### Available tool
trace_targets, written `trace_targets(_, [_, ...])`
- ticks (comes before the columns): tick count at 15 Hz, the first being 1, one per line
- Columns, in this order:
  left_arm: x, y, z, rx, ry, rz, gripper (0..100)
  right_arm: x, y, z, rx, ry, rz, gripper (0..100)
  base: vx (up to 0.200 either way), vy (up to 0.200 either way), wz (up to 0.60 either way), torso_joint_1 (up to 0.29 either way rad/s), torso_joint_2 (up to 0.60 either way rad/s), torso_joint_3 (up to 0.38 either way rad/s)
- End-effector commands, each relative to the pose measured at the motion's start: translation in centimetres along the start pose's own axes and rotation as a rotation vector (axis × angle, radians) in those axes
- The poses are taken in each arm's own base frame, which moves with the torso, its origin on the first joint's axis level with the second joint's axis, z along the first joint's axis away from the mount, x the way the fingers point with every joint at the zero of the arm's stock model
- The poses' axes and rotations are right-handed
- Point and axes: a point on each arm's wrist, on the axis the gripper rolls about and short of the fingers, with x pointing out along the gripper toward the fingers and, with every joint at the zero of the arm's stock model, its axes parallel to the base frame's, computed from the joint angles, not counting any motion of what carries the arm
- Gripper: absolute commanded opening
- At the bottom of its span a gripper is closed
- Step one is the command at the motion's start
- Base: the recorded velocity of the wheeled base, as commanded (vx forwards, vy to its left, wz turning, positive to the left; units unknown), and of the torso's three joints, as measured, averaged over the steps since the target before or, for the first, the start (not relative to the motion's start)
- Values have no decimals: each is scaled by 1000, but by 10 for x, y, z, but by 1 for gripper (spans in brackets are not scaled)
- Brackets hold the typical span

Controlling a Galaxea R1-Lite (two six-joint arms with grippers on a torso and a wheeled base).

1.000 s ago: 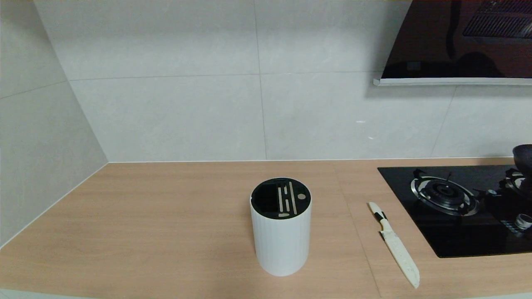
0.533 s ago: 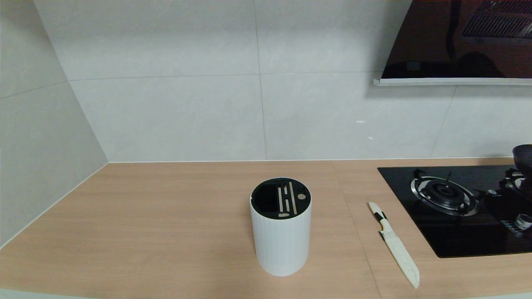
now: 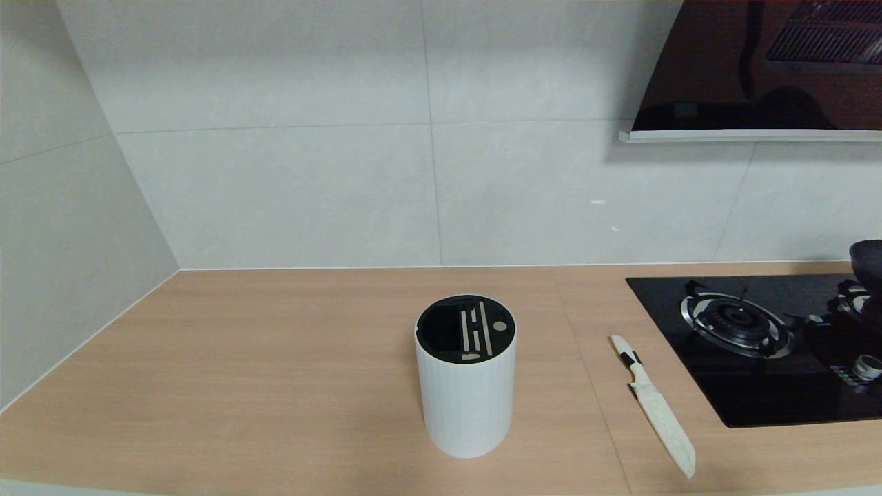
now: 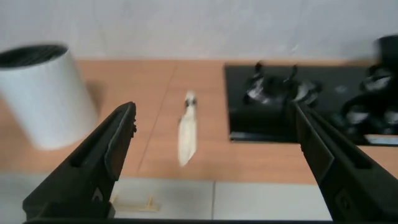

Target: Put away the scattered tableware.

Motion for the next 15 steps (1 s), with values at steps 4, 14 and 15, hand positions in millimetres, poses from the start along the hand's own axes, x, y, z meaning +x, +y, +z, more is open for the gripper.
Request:
trace_targets(4, [0, 0, 0, 0, 1, 1, 100, 128, 8, 45, 16, 492, 155, 100, 0, 0, 0, 0, 0, 0])
trace_targets(14, [0, 0, 0, 2, 3, -1, 100, 285, 31, -20, -66, 662, 118, 100, 0, 0, 0, 0, 0, 0])
trace_targets(15, [0, 0, 0, 2, 1, -1, 100, 293, 32, -28, -69, 679, 112, 100, 0, 0, 0, 0, 0, 0])
